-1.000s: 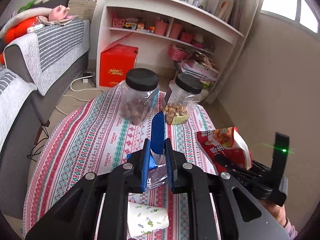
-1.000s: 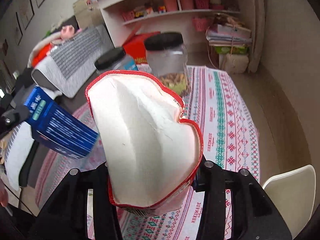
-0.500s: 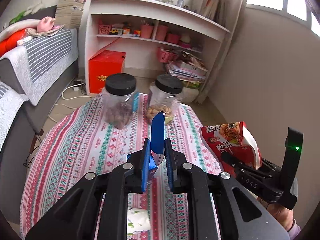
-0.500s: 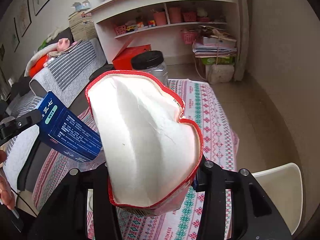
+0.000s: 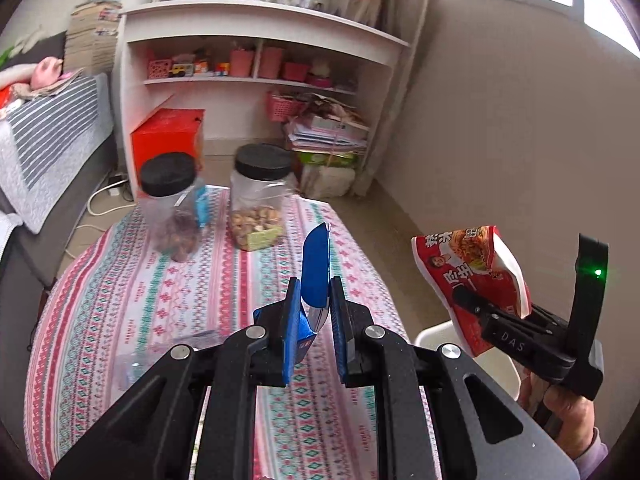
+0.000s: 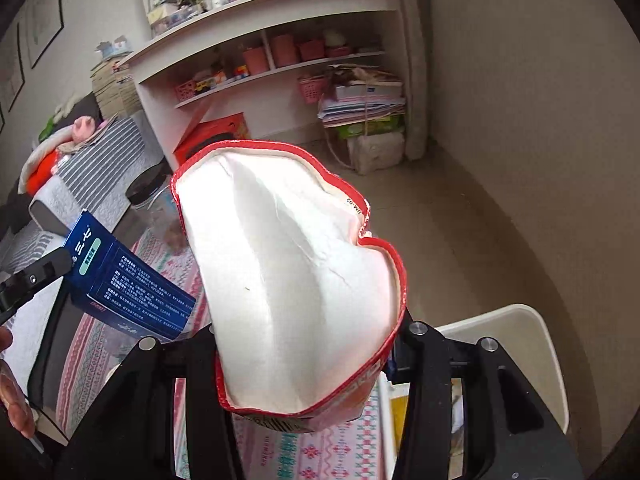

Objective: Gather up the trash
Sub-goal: 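Carry the noodle cup and blue box over the white bin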

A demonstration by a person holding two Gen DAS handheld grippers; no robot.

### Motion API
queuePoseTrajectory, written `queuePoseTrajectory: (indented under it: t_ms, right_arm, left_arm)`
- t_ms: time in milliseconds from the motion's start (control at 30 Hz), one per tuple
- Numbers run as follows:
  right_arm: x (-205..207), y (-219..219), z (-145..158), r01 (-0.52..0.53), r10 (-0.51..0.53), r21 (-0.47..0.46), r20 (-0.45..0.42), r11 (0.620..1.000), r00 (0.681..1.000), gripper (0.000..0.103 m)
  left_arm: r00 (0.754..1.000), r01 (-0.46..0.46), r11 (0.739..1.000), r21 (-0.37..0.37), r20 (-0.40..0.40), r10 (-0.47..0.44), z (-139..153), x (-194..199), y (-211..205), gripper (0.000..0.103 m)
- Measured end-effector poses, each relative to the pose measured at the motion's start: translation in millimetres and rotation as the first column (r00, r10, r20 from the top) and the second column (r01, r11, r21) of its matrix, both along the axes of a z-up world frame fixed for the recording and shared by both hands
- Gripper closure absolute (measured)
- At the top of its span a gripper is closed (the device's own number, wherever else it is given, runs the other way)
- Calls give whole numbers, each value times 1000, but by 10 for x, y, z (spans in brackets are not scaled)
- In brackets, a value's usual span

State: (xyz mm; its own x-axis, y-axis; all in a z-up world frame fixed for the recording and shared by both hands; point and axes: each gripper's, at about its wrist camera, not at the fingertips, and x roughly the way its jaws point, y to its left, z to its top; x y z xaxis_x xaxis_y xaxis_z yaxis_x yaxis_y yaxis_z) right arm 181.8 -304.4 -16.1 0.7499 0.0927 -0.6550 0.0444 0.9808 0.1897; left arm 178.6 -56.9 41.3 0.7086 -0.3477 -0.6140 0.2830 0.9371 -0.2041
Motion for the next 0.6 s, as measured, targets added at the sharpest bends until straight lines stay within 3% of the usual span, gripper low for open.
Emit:
queuePoseTrajectory:
  t_ms: [300, 600]
  right_arm:
    - [-286, -615, -69, 134, -133, 10, -34, 991, 990, 60]
    - [-584, -1231, -210, 269, -268, 1, -92, 963, 959, 59]
  left_arm:
    - [994, 112, 994, 18, 3, -112, 15, -111, -575, 88]
    - [972, 234, 972, 27, 3, -234, 11, -259, -1227, 88]
